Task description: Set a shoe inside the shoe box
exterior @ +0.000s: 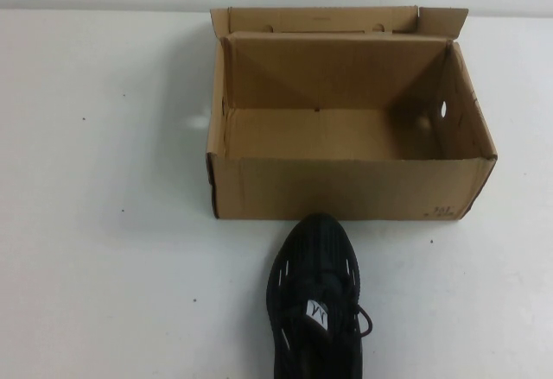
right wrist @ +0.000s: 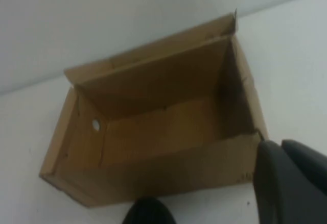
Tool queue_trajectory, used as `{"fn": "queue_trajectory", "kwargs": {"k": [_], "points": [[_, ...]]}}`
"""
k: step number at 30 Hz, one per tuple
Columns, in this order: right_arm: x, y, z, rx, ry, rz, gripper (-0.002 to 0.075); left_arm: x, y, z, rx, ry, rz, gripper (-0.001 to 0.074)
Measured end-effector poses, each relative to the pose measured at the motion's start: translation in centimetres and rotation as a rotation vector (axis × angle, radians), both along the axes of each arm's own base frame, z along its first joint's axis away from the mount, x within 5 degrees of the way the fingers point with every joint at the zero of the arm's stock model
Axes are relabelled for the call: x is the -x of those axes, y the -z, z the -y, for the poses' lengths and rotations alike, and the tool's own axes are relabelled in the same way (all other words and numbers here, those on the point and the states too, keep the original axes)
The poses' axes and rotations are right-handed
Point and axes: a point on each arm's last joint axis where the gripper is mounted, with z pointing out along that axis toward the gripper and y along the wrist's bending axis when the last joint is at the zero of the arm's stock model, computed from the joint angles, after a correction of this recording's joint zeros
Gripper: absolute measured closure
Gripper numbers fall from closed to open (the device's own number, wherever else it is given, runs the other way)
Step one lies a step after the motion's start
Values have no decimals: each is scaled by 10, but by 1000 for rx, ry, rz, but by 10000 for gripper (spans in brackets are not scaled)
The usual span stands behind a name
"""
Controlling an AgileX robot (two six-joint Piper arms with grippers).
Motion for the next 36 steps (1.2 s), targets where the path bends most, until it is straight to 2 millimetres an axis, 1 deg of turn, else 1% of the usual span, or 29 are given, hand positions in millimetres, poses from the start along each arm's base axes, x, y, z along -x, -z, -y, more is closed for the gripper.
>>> {"fn": "queue_trajectory", "kwargs": {"k": [2, 4, 6, 9, 13, 17, 22, 25, 28, 32, 33, 36], "points": [[-10, 8, -6, 11, -61, -78, 743, 0, 3, 0, -7, -2, -29, 736], [-22, 16, -13, 50, -161, -143, 743, 1, 5, -1, -9, -4, -55, 736], [-33, 24, -24, 94, -312, -187, 743, 2, 8, -1, -10, -5, -92, 736], [-48, 33, -39, 123, -526, -200, 738, 4, 15, -1, -13, -7, -169, 736], [-64, 46, -55, 158, -716, -205, 704, 7, 21, 0, -3, -1, -245, 736], [-67, 58, -79, 220, -881, -214, 677, 8, 25, 0, 2, 3, -290, 736], [-59, 71, -112, 351, -1039, -194, 652, 9, 25, 0, 3, 4, -299, 736], [-55, 74, -128, 415, -1068, -145, 592, 9, 25, 1, 4, 4, -299, 736], [-59, 74, -137, 436, -1044, -96, 498, 9, 25, 1, 4, 4, -299, 736], [-72, 69, -148, 482, -1058, -83, 349, 9, 25, 1, 5, 5, -299, 736], [-76, 68, -151, 505, -1079, -91, 323, 9, 26, 1, 4, 5, -301, 736], [-87, 68, -160, 555, -1143, -151, 290, 9, 25, 1, 4, 5, -300, 736]]}}
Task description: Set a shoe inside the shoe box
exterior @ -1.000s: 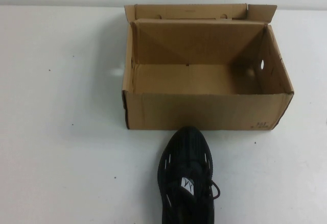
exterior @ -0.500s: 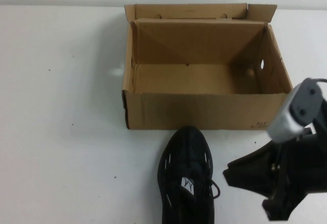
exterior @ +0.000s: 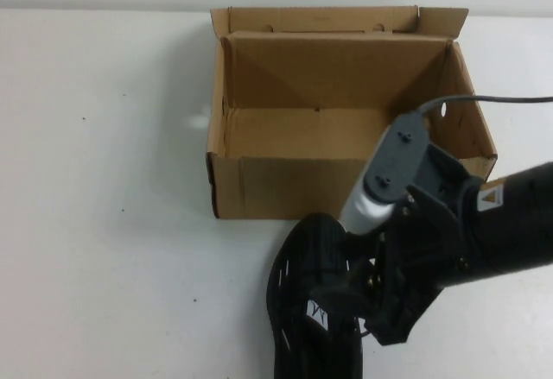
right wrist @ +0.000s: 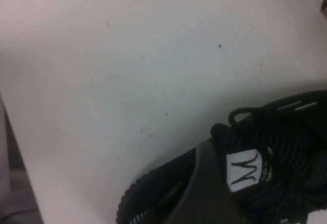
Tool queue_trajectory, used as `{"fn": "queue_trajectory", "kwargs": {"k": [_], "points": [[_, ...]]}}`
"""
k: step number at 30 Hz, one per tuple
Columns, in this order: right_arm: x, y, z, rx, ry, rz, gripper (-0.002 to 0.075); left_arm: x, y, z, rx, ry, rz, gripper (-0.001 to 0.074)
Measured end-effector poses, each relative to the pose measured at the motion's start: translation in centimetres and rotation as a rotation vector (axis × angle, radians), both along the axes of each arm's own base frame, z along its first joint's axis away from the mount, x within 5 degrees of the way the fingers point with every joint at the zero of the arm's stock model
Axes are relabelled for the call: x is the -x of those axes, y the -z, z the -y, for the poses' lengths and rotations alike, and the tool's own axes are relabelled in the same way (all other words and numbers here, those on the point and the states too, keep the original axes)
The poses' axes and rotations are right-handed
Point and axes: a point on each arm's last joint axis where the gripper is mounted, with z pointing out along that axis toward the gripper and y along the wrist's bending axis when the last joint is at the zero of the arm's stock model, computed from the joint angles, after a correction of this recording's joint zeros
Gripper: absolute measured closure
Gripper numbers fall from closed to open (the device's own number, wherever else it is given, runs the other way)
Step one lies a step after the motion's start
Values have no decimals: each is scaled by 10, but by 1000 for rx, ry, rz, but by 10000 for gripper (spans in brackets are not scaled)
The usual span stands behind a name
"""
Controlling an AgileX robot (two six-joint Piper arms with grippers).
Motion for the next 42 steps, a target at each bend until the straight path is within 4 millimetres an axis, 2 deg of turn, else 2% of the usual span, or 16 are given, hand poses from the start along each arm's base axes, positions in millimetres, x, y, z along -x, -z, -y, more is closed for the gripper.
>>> {"fn": "queue_trajectory", "kwargs": {"k": [6, 11, 15, 23, 28, 36, 42], "points": [[-16, 2, -21, 187, -47, -9, 277, 0, 1, 0, -1, 0, -8, 736], [-5, 21, -46, 326, -127, 21, 277, 0, 1, 0, 0, 0, -10, 736], [-1, 33, -61, 387, -128, 66, 278, 1, 1, 1, 10, 5, -16, 736], [-17, 58, -69, 499, -92, 115, 333, 1, 1, 2, 23, 10, -19, 736], [-22, 62, -71, 508, -75, 150, 365, 1, 1, 2, 23, 10, -19, 736], [-29, 82, -78, 550, -90, 149, 486, 1, 1, 2, 23, 10, -19, 736], [-32, 88, -80, 570, -98, 151, 668, 1, 2, 2, 21, 10, -30, 736]]}}
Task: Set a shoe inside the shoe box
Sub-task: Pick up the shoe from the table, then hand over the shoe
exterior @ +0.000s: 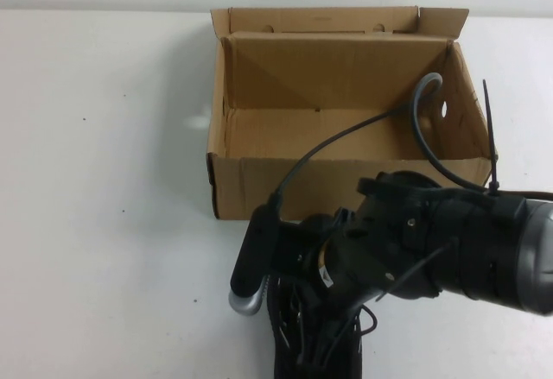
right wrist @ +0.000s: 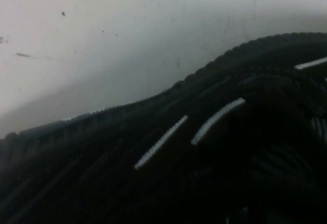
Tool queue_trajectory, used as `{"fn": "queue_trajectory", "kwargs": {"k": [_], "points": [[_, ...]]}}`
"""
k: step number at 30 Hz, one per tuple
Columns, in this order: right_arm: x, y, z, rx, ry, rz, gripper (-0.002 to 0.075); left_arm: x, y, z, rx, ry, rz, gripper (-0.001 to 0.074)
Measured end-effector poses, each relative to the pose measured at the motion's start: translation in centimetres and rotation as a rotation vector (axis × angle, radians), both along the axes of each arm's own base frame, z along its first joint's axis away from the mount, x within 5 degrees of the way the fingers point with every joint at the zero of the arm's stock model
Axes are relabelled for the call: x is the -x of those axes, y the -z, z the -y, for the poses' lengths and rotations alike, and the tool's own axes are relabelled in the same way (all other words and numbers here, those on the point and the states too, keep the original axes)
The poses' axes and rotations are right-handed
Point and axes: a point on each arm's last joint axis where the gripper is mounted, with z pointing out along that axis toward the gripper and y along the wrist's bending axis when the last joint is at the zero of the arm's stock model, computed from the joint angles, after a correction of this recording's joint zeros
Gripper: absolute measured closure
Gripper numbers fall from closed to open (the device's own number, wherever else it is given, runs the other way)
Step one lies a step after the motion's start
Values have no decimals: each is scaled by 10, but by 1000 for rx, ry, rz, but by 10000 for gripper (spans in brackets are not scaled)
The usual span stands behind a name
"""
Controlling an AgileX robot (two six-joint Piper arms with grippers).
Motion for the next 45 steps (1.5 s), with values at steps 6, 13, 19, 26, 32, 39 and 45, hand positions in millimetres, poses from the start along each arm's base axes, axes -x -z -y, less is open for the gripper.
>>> {"fn": "queue_trajectory", "kwargs": {"k": [6, 13, 19, 26, 32, 39, 45], "points": [[-1, -2, -2, -11, 19, -4, 703, 2, 3, 0, -24, 12, -30, 736], [1, -24, -13, -55, 93, -128, 706, 4, 5, 4, -244, 195, -14, 736], [0, -57, -26, -163, 169, -203, 711, 8, 3, 19, -378, 475, 85, 736], [-3, -108, -41, -341, 232, -231, 711, 11, -10, 37, -249, 615, 241, 710], [-7, -134, -47, -422, 225, -199, 712, 14, -22, 45, -71, 638, 327, 437], [-13, -137, -48, -412, 226, -146, 712, 18, -25, 51, -118, 737, 404, 204], [-22, -156, -42, -385, 266, -39, 712, 13, -21, 54, -204, 809, 399, 188]]}}
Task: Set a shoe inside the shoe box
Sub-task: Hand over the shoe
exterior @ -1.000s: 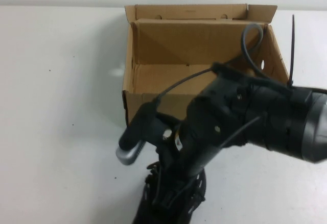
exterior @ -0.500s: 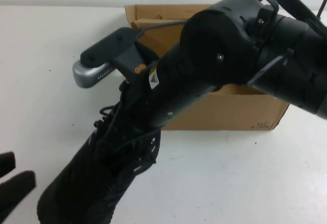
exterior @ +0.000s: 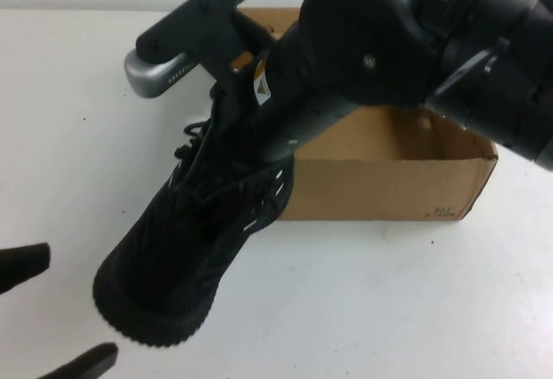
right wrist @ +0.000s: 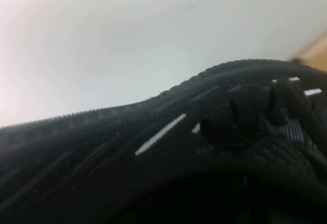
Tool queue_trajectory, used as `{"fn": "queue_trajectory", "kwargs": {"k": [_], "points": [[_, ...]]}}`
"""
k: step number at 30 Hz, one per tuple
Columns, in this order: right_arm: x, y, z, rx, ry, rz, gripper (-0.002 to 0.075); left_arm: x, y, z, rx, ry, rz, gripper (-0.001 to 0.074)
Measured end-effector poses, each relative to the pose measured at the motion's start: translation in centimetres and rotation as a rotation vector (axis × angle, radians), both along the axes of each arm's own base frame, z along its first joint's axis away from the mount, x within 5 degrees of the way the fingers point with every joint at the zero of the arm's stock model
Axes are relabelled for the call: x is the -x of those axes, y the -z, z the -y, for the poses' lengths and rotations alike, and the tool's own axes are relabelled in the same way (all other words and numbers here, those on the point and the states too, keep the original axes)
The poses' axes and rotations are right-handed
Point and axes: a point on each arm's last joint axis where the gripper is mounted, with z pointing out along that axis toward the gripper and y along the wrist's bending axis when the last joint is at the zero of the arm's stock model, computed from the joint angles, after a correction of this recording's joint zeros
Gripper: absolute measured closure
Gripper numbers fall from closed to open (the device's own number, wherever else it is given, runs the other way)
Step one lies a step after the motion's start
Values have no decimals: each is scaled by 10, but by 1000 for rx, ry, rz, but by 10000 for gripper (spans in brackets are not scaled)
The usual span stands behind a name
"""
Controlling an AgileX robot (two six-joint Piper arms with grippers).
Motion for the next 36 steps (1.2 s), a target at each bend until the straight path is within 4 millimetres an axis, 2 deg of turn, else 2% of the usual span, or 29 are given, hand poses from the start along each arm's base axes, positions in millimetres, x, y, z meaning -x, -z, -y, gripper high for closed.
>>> {"fn": "queue_trajectory", "kwargs": {"k": [8, 16, 22, 32, 36], "points": [[-8, -18, 9, 28, 112, 72, 712, -28, 8, 6, -102, 46, -56, 187], [-10, -15, 13, 49, 197, 49, 712, -58, -11, 13, -150, 79, -92, 186], [-12, -9, 9, 23, 263, 0, 712, -81, -13, 19, -185, 123, -177, 186], [-3, -8, 0, -64, 244, -137, 712, -91, -8, 30, -210, 174, -199, 186], [0, -8, -2, -89, 234, -175, 712, -99, -5, 33, -215, 141, -209, 199]]}}
